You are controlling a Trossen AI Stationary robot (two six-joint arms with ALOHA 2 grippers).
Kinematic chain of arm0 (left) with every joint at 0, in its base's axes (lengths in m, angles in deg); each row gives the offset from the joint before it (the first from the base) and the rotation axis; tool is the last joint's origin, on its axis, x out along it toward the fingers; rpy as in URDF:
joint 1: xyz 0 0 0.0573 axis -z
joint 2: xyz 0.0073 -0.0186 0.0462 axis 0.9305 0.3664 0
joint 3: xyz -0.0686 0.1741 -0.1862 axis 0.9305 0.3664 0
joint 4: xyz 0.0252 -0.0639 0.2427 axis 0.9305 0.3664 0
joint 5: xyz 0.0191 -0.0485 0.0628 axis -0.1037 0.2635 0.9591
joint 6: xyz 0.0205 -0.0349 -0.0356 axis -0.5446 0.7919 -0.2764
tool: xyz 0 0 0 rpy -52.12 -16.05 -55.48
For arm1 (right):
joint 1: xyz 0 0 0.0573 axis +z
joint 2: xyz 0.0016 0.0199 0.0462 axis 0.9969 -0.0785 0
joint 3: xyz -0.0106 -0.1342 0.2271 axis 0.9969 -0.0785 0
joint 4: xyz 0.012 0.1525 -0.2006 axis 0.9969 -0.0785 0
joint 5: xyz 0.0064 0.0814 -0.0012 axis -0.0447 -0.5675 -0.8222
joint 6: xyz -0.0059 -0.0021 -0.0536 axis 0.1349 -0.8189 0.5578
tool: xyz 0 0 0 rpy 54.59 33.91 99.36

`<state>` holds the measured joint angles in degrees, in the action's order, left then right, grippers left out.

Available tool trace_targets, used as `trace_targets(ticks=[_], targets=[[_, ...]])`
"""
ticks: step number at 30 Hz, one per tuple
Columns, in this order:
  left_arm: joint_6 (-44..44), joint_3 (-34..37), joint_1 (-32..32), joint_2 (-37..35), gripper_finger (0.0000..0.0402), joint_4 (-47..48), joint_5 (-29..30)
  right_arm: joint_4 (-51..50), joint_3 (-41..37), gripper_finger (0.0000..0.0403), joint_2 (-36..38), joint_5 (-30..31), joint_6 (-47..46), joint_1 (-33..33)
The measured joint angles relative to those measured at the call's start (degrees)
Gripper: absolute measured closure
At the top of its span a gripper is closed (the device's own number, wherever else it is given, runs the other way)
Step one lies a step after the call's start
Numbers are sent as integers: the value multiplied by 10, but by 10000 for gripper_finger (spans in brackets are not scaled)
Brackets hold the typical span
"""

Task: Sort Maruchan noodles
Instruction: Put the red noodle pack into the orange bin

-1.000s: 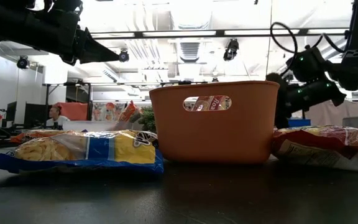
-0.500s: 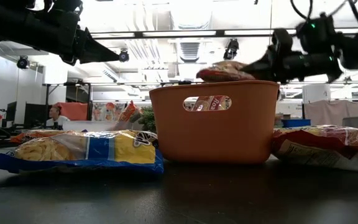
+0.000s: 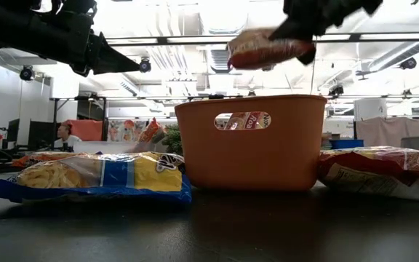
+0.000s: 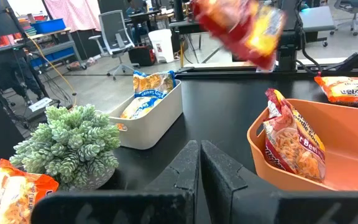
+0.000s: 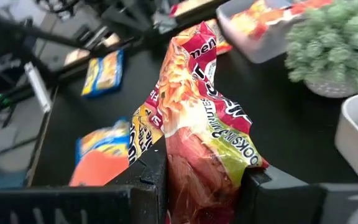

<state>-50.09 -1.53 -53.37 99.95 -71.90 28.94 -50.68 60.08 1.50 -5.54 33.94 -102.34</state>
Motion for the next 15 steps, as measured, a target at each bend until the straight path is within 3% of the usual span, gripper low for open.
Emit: trace_targets(ticks=[8, 15], targets=[[0, 0, 0, 0, 402, 0, 0, -182, 166, 307, -93, 17, -4, 68], [2, 0, 0, 0, 402, 0, 0, -297, 266, 307, -208, 29, 63, 112]])
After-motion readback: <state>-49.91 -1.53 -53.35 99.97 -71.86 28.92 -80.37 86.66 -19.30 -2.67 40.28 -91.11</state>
